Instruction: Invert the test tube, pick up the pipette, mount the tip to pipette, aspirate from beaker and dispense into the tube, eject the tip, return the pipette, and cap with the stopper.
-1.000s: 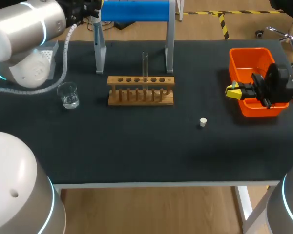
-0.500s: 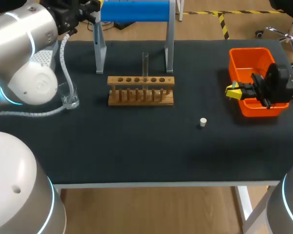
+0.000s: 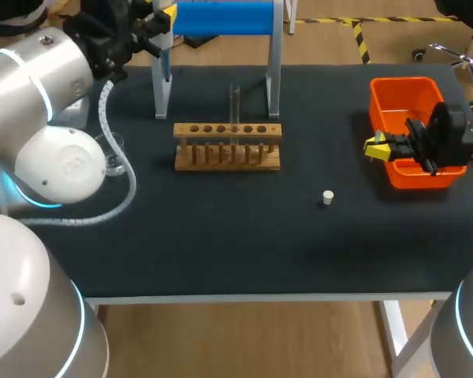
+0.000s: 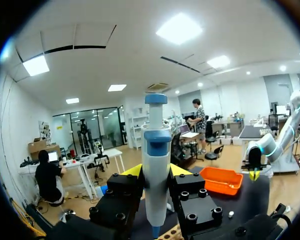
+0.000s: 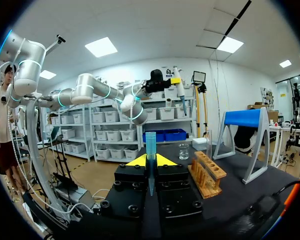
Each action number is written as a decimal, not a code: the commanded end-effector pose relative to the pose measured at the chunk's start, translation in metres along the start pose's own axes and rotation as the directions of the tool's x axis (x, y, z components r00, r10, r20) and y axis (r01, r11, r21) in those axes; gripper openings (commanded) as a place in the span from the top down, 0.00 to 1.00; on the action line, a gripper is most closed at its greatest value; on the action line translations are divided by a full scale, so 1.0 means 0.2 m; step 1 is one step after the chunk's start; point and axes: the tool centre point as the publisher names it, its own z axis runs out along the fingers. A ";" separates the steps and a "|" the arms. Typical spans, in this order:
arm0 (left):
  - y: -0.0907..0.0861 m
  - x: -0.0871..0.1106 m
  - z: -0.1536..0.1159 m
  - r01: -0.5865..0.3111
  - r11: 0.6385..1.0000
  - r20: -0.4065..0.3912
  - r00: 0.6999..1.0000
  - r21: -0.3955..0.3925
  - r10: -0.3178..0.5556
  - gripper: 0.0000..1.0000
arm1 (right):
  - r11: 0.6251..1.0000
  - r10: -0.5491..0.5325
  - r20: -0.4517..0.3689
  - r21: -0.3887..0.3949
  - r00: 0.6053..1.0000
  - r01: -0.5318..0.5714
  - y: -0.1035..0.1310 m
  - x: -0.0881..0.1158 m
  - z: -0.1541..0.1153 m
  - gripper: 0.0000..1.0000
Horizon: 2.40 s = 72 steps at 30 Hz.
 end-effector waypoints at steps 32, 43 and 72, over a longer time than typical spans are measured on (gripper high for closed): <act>-0.08 0.17 -0.05 0.006 0.998 -0.888 0.456 0.066 0.056 1.00 | 1.000 0.000 0.000 0.002 1.000 0.000 0.00 0.00 0.00 1.00; -0.19 0.31 -0.10 -0.018 0.997 -0.975 0.206 0.080 0.082 1.00 | 1.000 0.000 0.000 0.002 1.000 0.000 0.00 0.00 0.00 1.00; -0.22 0.28 -0.13 -0.051 0.997 -0.995 0.083 0.058 0.062 1.00 | 1.000 0.000 0.000 0.002 1.000 0.000 0.00 0.00 0.00 1.00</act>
